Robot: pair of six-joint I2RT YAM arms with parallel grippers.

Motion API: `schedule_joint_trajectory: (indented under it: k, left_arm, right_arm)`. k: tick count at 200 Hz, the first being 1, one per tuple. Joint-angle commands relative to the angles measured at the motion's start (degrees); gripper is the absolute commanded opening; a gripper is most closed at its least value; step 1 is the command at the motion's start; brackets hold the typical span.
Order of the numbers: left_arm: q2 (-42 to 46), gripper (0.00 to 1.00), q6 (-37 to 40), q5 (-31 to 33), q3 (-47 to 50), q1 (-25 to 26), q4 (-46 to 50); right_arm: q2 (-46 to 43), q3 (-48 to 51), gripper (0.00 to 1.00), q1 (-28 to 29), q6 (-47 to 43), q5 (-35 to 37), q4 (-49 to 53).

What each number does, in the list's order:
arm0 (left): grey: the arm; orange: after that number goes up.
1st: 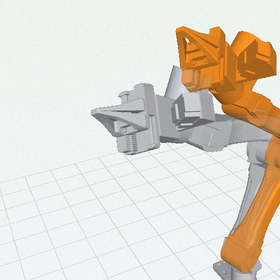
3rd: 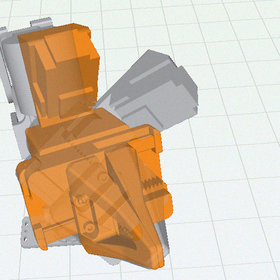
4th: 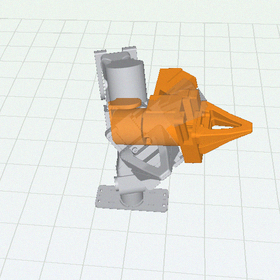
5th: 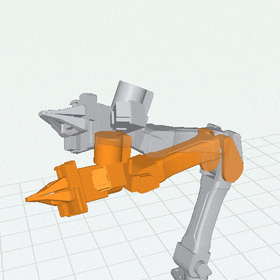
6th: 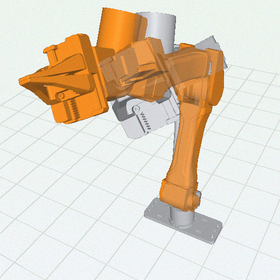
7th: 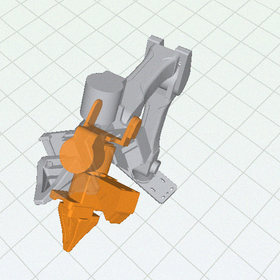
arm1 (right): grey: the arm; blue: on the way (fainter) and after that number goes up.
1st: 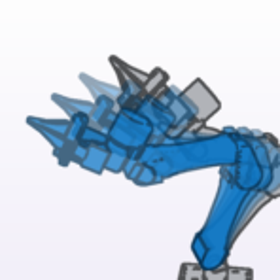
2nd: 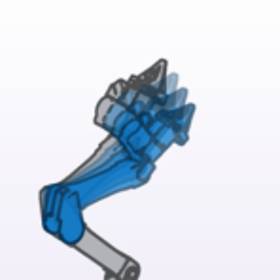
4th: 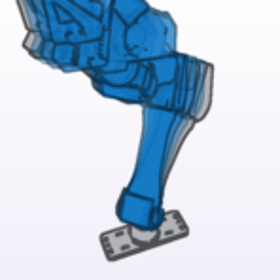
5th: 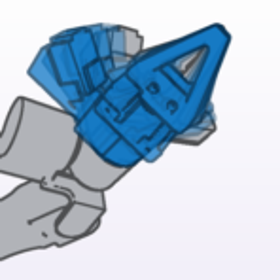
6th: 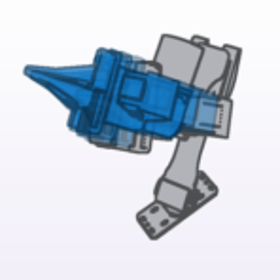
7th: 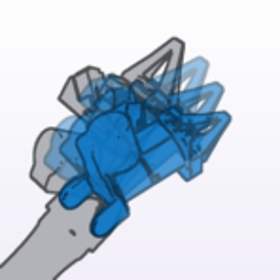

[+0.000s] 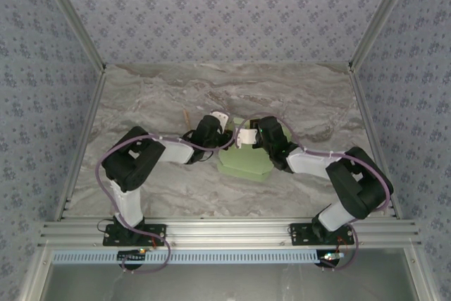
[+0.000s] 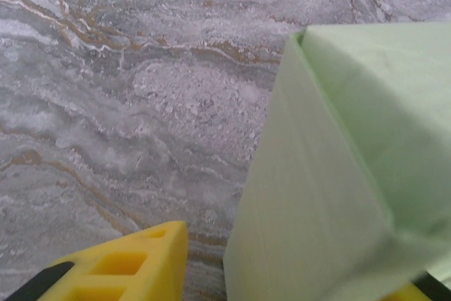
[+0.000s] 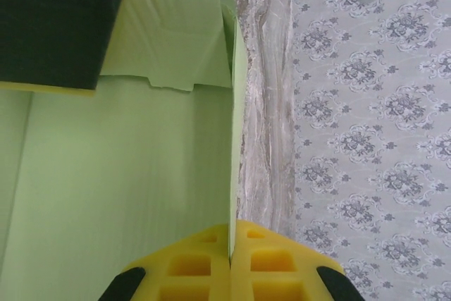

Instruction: Fold the paper box

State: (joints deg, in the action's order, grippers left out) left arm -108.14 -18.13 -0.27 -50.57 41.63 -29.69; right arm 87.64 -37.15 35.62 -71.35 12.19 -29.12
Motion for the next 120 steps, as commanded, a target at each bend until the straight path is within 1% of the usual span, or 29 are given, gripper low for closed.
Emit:
schedule_joint_trajectory:
  k: [1,51,72,96,120]
  left_arm:
    - [-1.0,0.33,-0.2,4.3,-2.2,-0.7,-0.6]
    - [-2.2,0.18,-2.5,8.9,-2.9,-0.7,-0.1]
    - [-2.5,0.16,-4.3,10.6,-3.6,-0.7,1.2]
    - [-2.3,0.17,-8.1,12.8,-3.9,-0.7,1.5]
    - [-1.9,0.17,-11.1,16.3,-5.3,-0.2,3.5]
  right_arm:
    - [-1.9,0.1,0.00,0.6,0.1,-2.2,4.2]
    - [-2.6,0.1,0.00,1.1,1.2,-3.8,5.3]
    - [-2.5,0.1,0.00,1.4,1.9,-4.2,6.1]
    - [-2.5,0.3,0.00,1.9,2.8,-4.0,6.4]
    - [-2.4,0.4,0.00,2.7,4.4,-4.0,6.6]
